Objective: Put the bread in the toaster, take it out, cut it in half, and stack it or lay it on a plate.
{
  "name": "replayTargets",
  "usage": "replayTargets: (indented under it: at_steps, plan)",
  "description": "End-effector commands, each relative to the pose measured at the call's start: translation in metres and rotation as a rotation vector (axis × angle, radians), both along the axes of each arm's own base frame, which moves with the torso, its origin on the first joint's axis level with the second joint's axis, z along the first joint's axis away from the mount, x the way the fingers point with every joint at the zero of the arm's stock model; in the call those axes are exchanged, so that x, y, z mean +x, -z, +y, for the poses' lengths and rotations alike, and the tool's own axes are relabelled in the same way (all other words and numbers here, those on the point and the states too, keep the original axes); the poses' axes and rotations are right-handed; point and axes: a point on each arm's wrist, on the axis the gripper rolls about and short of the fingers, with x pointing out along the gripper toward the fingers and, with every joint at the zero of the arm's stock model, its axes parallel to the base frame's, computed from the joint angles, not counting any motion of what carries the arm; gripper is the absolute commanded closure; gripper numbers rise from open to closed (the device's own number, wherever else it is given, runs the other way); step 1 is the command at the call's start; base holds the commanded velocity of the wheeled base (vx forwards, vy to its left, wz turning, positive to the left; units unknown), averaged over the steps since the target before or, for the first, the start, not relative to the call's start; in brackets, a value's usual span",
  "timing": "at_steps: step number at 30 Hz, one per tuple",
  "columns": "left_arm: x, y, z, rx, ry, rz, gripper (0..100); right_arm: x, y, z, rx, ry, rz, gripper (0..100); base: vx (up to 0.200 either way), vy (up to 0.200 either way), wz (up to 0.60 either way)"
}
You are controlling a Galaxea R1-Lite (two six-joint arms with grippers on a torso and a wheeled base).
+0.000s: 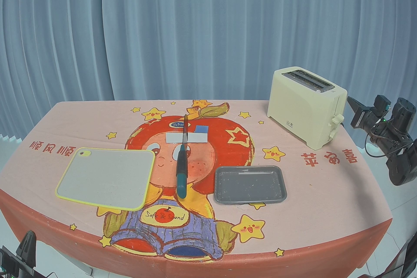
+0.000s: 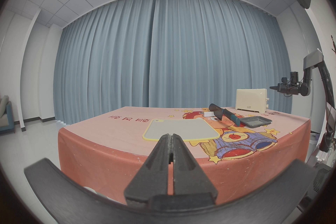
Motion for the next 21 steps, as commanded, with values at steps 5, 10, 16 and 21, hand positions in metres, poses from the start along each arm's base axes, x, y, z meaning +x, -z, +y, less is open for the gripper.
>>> replayTargets:
  at_steps: [5, 10, 16, 21]
  plan:
    - [0.0, 0.005, 0.0, -0.001, -0.001, 0.0, 100, -0.015, -0.024, 0.003, -0.006, -0.01, -0.066, 100, 0.0, 0.0, 0.0]
    - [0.0, 0.005, 0.0, 0.0, 0.0, 0.002, 100, -0.019, -0.022, 0.005, -0.005, -0.014, -0.054, 100, 0.0, 0.0, 0.0]
    - [0.0, 0.005, 0.0, -0.001, 0.0, 0.002, 100, -0.029, -0.022, 0.001, -0.007, -0.002, -0.045, 100, 0.0, 0.0, 0.0]
    - [0.0, 0.005, 0.0, -0.001, 0.0, 0.002, 100, -0.038, -0.028, 0.006, -0.007, -0.017, -0.065, 100, 0.0, 0.0, 0.0]
